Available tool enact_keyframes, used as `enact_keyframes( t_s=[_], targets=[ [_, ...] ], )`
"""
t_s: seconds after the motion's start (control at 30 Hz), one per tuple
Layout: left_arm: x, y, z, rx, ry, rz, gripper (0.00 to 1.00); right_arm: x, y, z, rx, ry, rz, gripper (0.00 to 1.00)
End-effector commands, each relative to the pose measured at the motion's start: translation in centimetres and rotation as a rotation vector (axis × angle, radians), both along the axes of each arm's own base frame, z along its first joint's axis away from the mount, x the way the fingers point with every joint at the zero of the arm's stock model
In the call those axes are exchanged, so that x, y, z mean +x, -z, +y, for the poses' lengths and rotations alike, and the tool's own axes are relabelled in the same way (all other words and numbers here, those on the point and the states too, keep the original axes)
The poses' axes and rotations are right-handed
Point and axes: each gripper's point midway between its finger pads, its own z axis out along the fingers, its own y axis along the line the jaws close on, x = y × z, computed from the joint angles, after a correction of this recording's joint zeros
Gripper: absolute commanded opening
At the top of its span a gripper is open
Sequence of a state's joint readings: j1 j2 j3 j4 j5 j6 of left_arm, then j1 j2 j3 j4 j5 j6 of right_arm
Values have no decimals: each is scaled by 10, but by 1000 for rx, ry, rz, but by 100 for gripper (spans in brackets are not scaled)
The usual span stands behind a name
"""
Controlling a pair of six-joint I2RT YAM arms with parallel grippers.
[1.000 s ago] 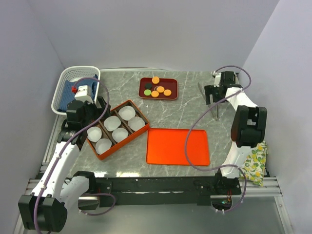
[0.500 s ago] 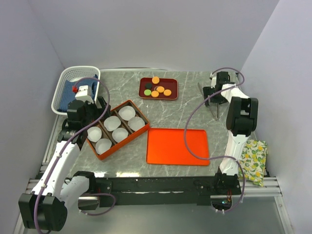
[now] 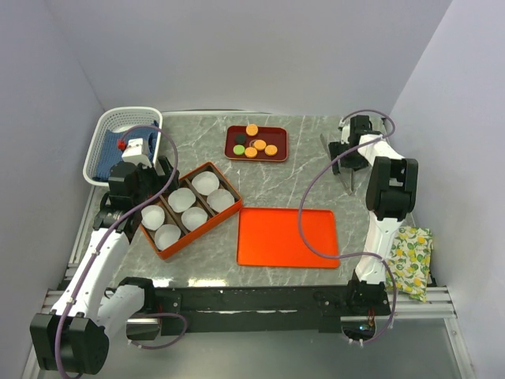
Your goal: Pack the cookies
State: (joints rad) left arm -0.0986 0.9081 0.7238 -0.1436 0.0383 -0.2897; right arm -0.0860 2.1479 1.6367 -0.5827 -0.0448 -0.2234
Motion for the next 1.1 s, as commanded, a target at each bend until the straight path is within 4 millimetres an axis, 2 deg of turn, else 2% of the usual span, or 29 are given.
enact_keyframes(
  t_s=[0.0, 0.13, 0.23, 0.3, 0.33, 0.43, 0.57, 0.67, 0.87, 1.07],
  targets=[
    [4, -22, 0, 6, 10, -62, 97, 0, -2, 8, 12, -30, 28, 83],
    [4, -23, 0, 6, 10, -66, 96, 2, 0, 6, 11, -23, 33, 78],
    [3, -24, 0, 6, 10, -67, 96, 4, 2, 8, 18, -23, 46, 71],
    [3, -23, 0, 6, 8, -67, 97, 4, 4, 8, 20, -19, 52, 61],
    [3, -24, 0, 6, 7, -69, 96, 5, 4, 8, 21, -18, 49, 52],
    [3, -24, 0, 8, 7, -69, 96, 4, 1, 7, 16, -13, 34, 40],
    [3, -24, -1, 5, 11, -69, 96, 7, -23, 6, 12, -12, -50, 34],
    [3, -24, -1, 5, 16, -72, 96, 3, -49, 12, 36, -28, -127, 32],
    [1, -28, -3, -3, 27, -85, 96, -22, -94, 32, 116, -78, -246, 32],
    [-1, -32, -5, -7, 34, -100, 96, -52, -120, 52, 190, -143, -278, 36]
  ],
)
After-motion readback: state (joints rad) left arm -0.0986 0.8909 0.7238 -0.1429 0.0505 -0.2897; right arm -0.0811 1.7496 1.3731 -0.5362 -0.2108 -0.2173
